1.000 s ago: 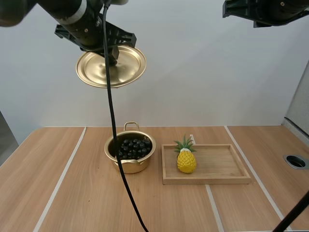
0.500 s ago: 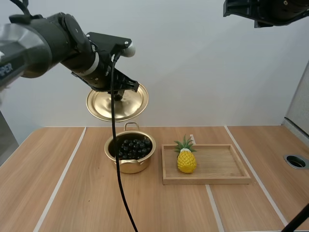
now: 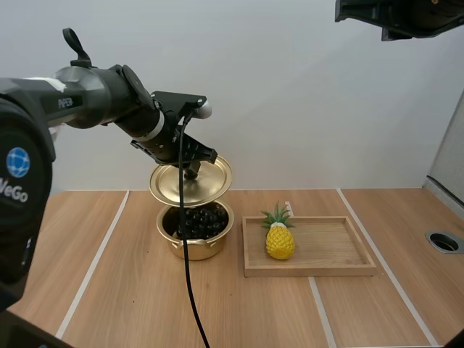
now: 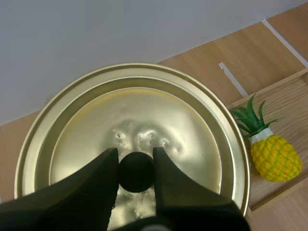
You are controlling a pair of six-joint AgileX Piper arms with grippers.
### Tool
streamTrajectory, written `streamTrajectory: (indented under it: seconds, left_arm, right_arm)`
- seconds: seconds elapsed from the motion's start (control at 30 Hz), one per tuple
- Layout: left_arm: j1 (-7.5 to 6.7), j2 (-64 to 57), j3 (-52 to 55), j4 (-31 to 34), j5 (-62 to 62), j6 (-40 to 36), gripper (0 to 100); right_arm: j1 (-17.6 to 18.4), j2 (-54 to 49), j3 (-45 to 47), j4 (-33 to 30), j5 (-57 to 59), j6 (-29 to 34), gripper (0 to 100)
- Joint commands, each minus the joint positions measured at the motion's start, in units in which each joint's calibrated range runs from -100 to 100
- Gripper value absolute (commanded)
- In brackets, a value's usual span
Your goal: Open the pot, put the grape inside, and close it
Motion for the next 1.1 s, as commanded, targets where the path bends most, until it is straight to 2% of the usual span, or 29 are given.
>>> streamTrajectory:
  seconds: [0.0, 0.53, 0.9, 1.07]
  left_arm:
    - [-0.19, 2.05, 0.14, -1.62, -1.97, 1.18, 0]
    - [-0.19, 7.25, 0.53, -1.62, 3.12, 5.11, 0]
    - [-0.19, 9.90, 4.91, -1.87, -7.41, 5.82, 0]
    - [-0.19, 10.52, 5.99, -5.14, -9.23, 7.78, 0]
  right_arm:
    - [-0.19, -1.81, -0.25, 0.12, 0.17, 0.13, 0]
    - [-0.19, -2.49, -0.25, 0.23, 1.40, 0.13, 0]
    - [-0.19, -2.49, -0.25, 0.23, 2.68, 0.13, 0]
    - [-0.19, -2.49, -0.25, 0.23, 2.88, 0.13, 0]
